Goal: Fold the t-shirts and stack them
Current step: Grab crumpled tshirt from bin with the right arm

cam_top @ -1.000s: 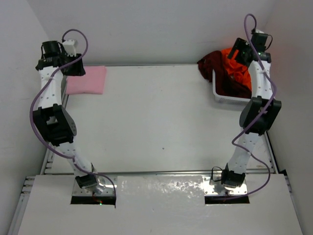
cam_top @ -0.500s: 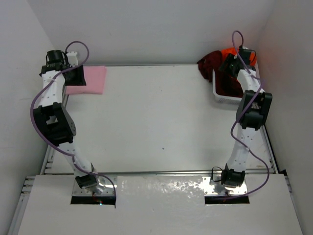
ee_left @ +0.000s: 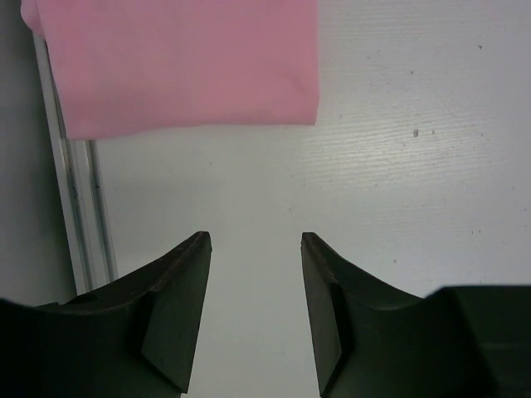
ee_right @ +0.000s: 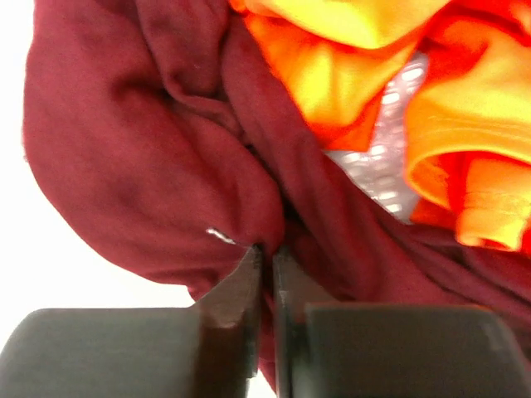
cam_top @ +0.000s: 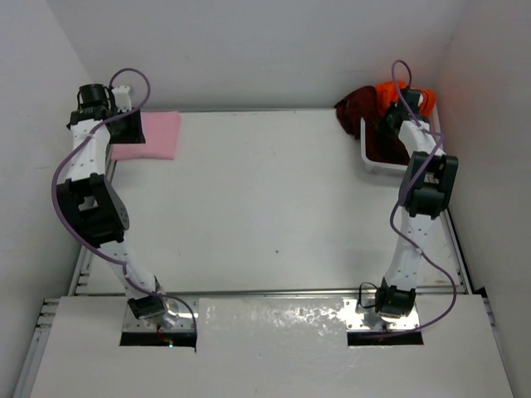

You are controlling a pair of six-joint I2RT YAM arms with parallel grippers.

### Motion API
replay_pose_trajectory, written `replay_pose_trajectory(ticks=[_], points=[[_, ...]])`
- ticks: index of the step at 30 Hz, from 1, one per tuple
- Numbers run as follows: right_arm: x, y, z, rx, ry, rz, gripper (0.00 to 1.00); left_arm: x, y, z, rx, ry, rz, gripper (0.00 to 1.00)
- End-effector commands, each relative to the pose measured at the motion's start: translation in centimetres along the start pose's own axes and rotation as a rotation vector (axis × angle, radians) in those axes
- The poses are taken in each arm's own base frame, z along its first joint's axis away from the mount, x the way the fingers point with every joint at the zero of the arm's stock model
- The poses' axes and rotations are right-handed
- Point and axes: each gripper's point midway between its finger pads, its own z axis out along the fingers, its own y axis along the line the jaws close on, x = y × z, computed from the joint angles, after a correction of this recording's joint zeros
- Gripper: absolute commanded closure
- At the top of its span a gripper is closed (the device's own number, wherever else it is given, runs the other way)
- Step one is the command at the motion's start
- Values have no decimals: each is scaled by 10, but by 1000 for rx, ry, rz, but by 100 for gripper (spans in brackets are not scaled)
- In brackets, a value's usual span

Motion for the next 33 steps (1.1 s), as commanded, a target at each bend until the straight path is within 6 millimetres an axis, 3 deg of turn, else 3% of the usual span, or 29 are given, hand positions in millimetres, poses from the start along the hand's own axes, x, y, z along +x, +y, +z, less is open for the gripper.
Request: replay_pose_trajectory(ticks=[1, 4, 5, 7, 8, 11, 17, 20, 27, 29, 30, 31, 32, 33], points=[[-24, 22, 0, -89, -70, 13, 96, -23, 4, -18, -26, -82, 14, 54], [-36, 22, -12, -76, -119, 14, 100, -25, 4, -22, -29, -89, 22, 54], [-51, 27, -30, -84, -164, 13, 100, -25, 3, -22, -28, -91, 24, 54], [-61, 29, -45, -90, -222, 12, 100, -26, 3, -24, -31, -96, 27, 54], [-80, 34, -67, -90, -280, 13, 100, -27, 3, -23, -26, -101, 30, 54], [-91, 38, -96, -92, -354, 10, 100, -30, 1, -23, -13, -115, 28, 54], [-123, 52, -194, -112, -582, -6, 100, -37, -8, -26, 29, -142, 27, 54], [-134, 62, -222, -137, -629, -33, 100, -37, -9, -29, 32, -147, 30, 54], [-183, 113, -335, -252, -804, -168, 100, -45, -21, -42, 76, -190, 43, 54], [-190, 117, -349, -252, -797, -192, 100, -44, -22, -43, 80, -193, 46, 54], [-190, 116, -346, -233, -773, -206, 100, -44, -23, -46, 80, -197, 47, 54], [-183, 111, -323, -202, -708, -209, 91, -44, -23, -47, 77, -199, 48, 54], [-175, 106, -311, -171, -646, -223, 65, -43, -24, -50, 78, -201, 52, 54], [-166, 103, -293, -157, -599, -232, 56, -42, -24, -52, 76, -204, 52, 54]])
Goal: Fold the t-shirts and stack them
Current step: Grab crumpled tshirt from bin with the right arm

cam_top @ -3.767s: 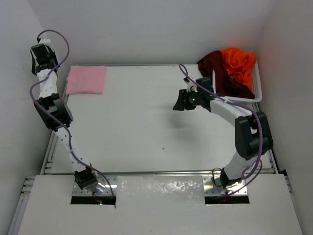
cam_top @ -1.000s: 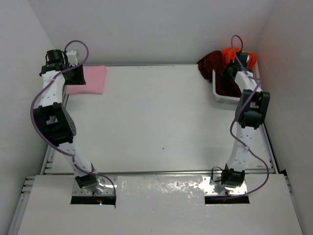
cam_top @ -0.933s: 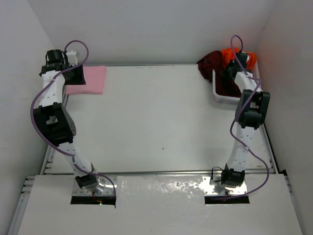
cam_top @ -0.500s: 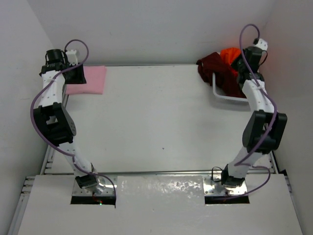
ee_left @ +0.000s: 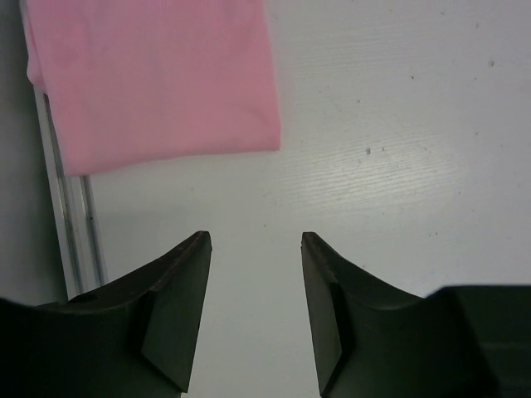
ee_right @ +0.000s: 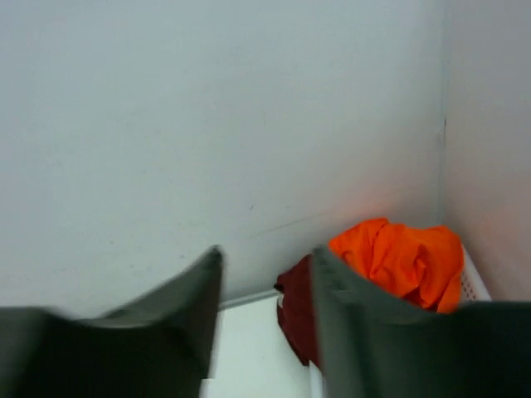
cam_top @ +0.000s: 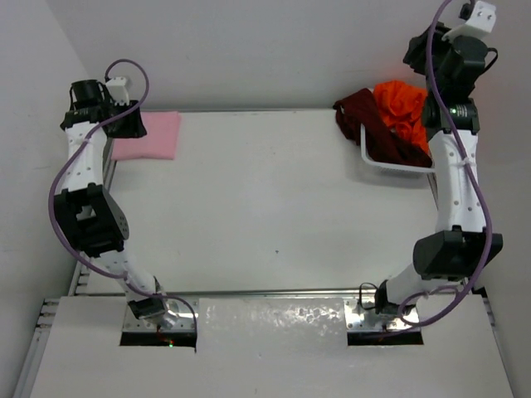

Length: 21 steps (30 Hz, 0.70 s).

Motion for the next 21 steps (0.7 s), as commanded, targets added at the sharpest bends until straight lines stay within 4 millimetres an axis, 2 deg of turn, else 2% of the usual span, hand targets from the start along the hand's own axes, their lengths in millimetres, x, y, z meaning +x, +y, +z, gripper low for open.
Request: replay_pose_trajectory(ticks=[1, 2, 4, 5, 7, 8, 11, 12, 14, 15, 17, 20, 21], points=[[86, -23, 16, 54, 257, -76, 49, -21, -6, -25, 0, -93, 32, 54], [109, -26, 18, 53, 316, -78, 35, -18, -8, -28, -2, -92, 36, 54], [140, -33, 23, 60, 391, -100, 13, -16, -7, -30, -12, -88, 44, 54], [172, -38, 27, 52, 476, -118, 2, -15, -7, -32, -19, -86, 59, 54], [192, -38, 33, 29, 534, -131, 1, -13, -1, -35, -49, -80, 70, 54], [226, -44, 34, 27, 621, -141, 1, -13, 0, -36, -56, -80, 78, 54], [255, -51, 41, 26, 688, -164, 1, -12, 3, -35, -69, -72, 84, 54], [273, -58, 44, 40, 718, -172, 1, -11, 3, -34, -70, -69, 83, 54], [285, -66, 50, 62, 717, -180, 2, -10, 4, -33, -69, -65, 81, 54], [299, -72, 52, 78, 737, -181, 2, -9, 3, -32, -66, -61, 80, 54], [313, -81, 54, 106, 757, -166, 6, -7, 4, -31, -69, -54, 79, 54], [323, -87, 54, 112, 762, -133, 16, -3, 6, -30, -80, -45, 81, 54], [327, -90, 53, 102, 761, -115, 26, -1, 8, -29, -85, -40, 83, 54]])
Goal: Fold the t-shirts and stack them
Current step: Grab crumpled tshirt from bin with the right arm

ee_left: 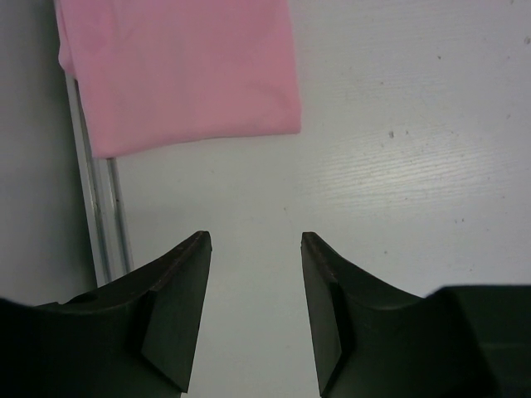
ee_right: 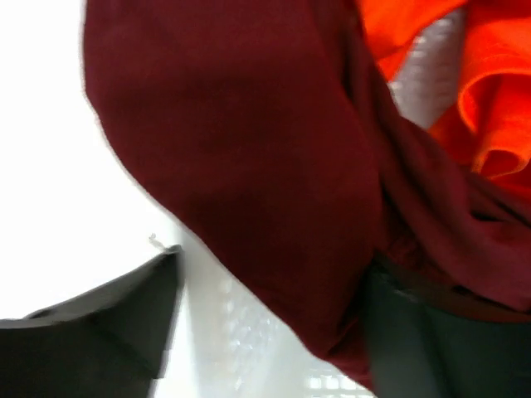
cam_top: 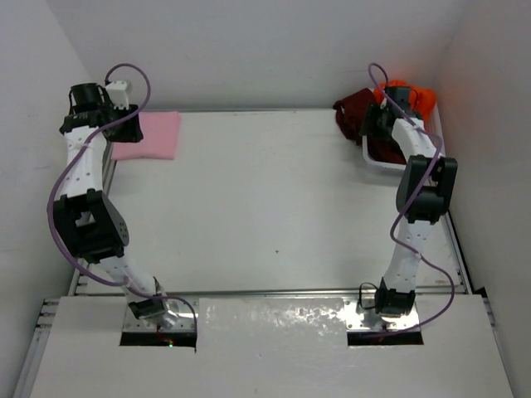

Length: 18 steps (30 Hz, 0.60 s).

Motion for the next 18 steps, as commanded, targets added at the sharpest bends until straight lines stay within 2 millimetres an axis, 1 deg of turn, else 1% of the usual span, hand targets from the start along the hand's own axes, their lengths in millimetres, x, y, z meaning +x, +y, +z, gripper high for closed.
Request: replay_pose_trajectory(ticks=[1, 2, 4, 6, 7, 9, 10, 12, 13, 15, 16, 17, 18], points=[[-44, -5, -16, -32, -144, 61, 33, -8, 6, -11, -34, -37, 25, 54], [-45, -14, -15, -23, -156, 86, 40, -8, 6, -10, -36, -38, 26, 54], [-44, -10, -17, -79, -181, 135, 50, -6, 7, -8, -34, -31, 27, 54], [-47, -16, -21, -98, -220, 170, 48, -4, 6, -4, -27, -24, 26, 54], [-48, -16, -22, -108, -229, 170, 48, -4, 7, -4, -27, -24, 26, 54], [-51, -15, -21, -123, -244, 170, 45, -3, 8, -1, -27, -18, 23, 54], [-53, -10, -21, -152, -245, 170, 40, -3, 8, 0, -26, -17, 21, 54], [-64, -4, -23, -196, -267, 182, 37, -2, 8, 3, -20, -12, 14, 54], [-68, 4, -26, -240, -276, 180, 32, -4, 8, 3, -19, -17, 14, 54], [-81, 12, -35, -289, -325, 192, 29, -4, 7, 5, -12, -15, 10, 54], [-90, 14, -45, -304, -353, 198, 27, -3, 6, 6, -9, -11, 9, 54], [-90, 13, -47, -295, -365, 210, 23, -3, 6, 5, -9, -11, 9, 54], [-99, 11, -52, -285, -403, 241, 22, -3, 7, 7, -8, -8, 8, 54]])
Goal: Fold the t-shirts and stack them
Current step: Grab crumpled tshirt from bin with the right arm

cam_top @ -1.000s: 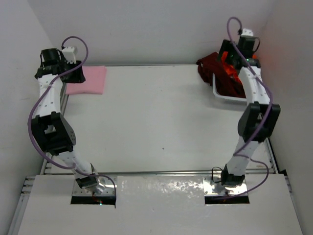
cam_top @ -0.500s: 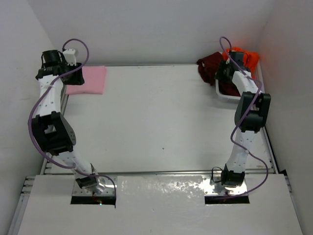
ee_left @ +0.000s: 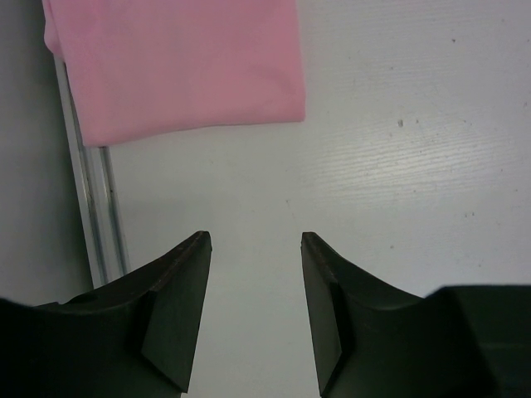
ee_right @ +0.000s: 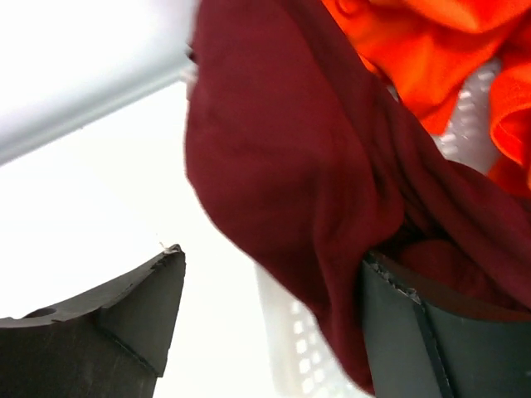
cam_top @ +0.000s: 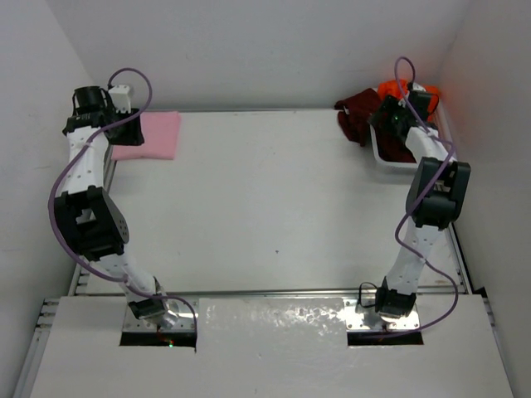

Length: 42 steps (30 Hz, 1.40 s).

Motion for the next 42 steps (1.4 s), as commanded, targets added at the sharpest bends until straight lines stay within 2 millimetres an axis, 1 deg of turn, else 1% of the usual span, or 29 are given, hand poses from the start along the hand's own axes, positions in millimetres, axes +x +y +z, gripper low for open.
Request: replay_pose_trajectory(ticks=[1, 2, 4, 6, 8, 10, 11, 14, 15, 16, 17, 19, 21, 22, 24, 25, 26, 27, 28, 30, 31, 35, 36, 37, 38, 39, 40, 41, 42], points=[[-67, 36, -32, -89, -215, 45, 22, -16, 3, -3, -2, -46, 13, 54], [-70, 29, -33, -69, -230, 77, 23, -15, 5, -3, -6, -45, 13, 54], [-69, 16, -28, -12, -222, 140, 28, -15, 5, -3, -7, -43, 11, 54], [-59, 3, -14, 51, -167, 161, 34, -17, 5, -4, -12, -46, 13, 54], [-49, -4, -4, 78, -130, 169, 38, -17, 6, -6, -17, -49, 15, 54], [-41, -12, -1, 109, -115, 174, 40, -17, 7, -6, -23, -46, 16, 54], [-32, -19, 2, 142, -92, 178, 41, -17, 8, -6, -29, -45, 20, 54], [-17, -26, 6, 160, -55, 170, 39, -16, 9, -5, -32, -39, 22, 54], [-11, -28, 8, 167, -38, 165, 37, -15, 9, -5, -31, -38, 21, 54], [-9, -29, 8, 172, -28, 162, 30, -16, 9, -5, -31, -38, 23, 54], [-3, -32, 9, 183, -8, 157, 28, -15, 9, -4, -30, -37, 20, 54], [3, -38, 10, 203, 3, 148, 26, -17, 9, -5, -28, -42, 17, 54], [4, -39, 11, 208, 3, 145, 28, -16, 8, -4, -26, -40, 14, 54], [7, -40, 14, 207, 10, 147, 37, -17, 8, -4, -23, -42, 13, 54], [8, -40, 18, 202, 12, 164, 51, -16, 8, -4, -25, -38, 12, 54], [10, -39, 22, 190, 13, 181, 65, -16, 8, -5, -27, -38, 12, 54], [11, -39, 23, 183, 12, 193, 72, -16, 8, -5, -27, -38, 14, 54], [9, -37, 23, 174, 1, 200, 80, -16, 8, -6, -27, -38, 15, 54], [12, -36, 22, 170, 2, 211, 87, -16, 9, -6, -30, -37, 15, 54], [6, -32, 21, 151, -30, 227, 98, -15, 9, -7, -32, -35, 19, 54], [5, -31, 20, 148, -37, 229, 100, -15, 10, -7, -36, -35, 23, 54], [-12, -23, 10, 123, -81, 225, 100, -14, 10, -6, -34, -33, 23, 54], [-11, -22, 7, 122, -83, 224, 100, -14, 9, -5, -30, -32, 22, 54], [-19, -20, 3, 113, -111, 220, 100, -14, 9, -4, -29, -33, 20, 54], [-33, -14, -9, 106, -151, 214, 100, -14, 9, -4, -29, -33, 19, 54], [-28, -16, -14, 116, -156, 216, 100, -15, 9, -4, -28, -34, 16, 54], [-44, -12, -21, 97, -222, 208, 100, -15, 8, -4, -25, -35, 17, 54], [-62, -4, -39, 83, -280, 203, 100, -16, 8, -4, -25, -38, 17, 54], [-57, -4, -43, 84, -289, 205, 100, -17, 7, -4, -22, -40, 18, 54]])
